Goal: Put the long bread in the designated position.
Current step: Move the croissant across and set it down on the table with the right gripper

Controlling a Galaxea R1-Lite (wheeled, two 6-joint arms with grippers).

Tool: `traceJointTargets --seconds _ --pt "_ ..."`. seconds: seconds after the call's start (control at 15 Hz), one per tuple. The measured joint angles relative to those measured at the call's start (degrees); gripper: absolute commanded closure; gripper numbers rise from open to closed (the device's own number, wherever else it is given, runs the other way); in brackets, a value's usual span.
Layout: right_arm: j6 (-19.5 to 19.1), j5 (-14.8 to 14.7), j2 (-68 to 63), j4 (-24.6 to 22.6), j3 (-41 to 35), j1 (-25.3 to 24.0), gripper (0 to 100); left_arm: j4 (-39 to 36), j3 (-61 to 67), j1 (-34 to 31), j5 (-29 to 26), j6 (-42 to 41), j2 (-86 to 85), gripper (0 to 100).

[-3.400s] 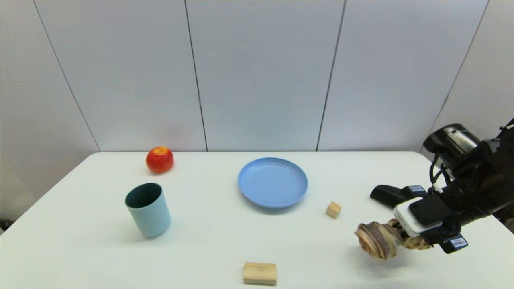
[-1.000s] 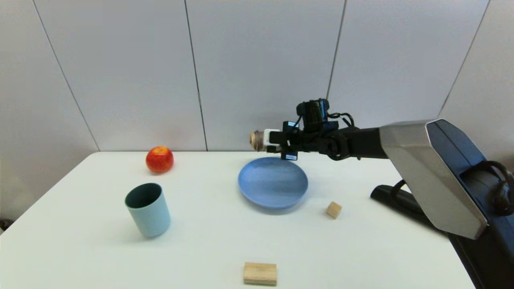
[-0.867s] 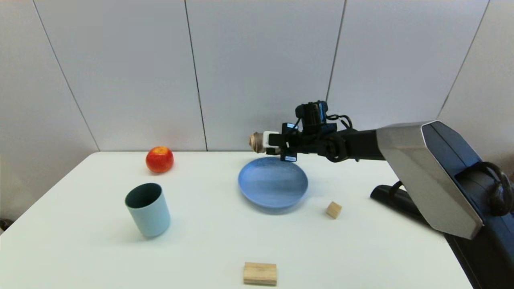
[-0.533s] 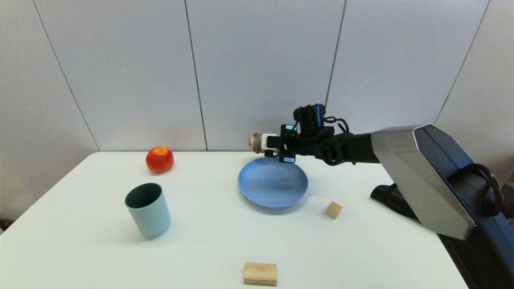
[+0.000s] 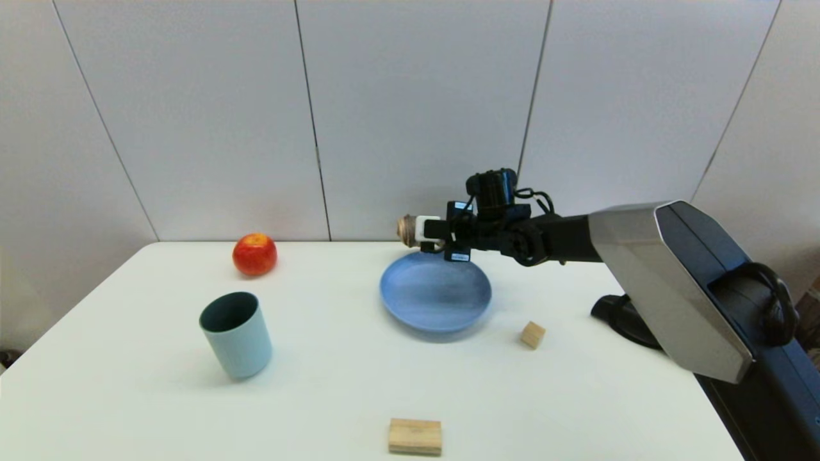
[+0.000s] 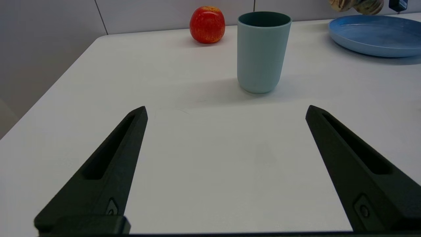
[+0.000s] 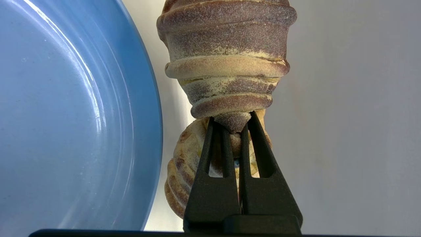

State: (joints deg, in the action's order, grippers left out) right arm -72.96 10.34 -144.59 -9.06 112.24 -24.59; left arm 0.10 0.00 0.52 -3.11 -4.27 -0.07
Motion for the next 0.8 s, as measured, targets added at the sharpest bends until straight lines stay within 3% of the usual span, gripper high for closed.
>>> traceJointTargets --seconds 0.4,0.47,0.8 --pt "0.2 -0.7 0.0 0.0 0.0 0.0 100 0.0 0.0 0.0 0.0 0.0 0.0 0" --pt "0.2 -0.6 0.0 0.1 0.0 0.0 0 0.0 0.0 0.0 0.0 0.0 0.0 0" --pt "0.2 -0.6 0.1 0.6 0.0 -0.1 0 0.0 0.0 0.0 0.0 0.0 0.0 0"
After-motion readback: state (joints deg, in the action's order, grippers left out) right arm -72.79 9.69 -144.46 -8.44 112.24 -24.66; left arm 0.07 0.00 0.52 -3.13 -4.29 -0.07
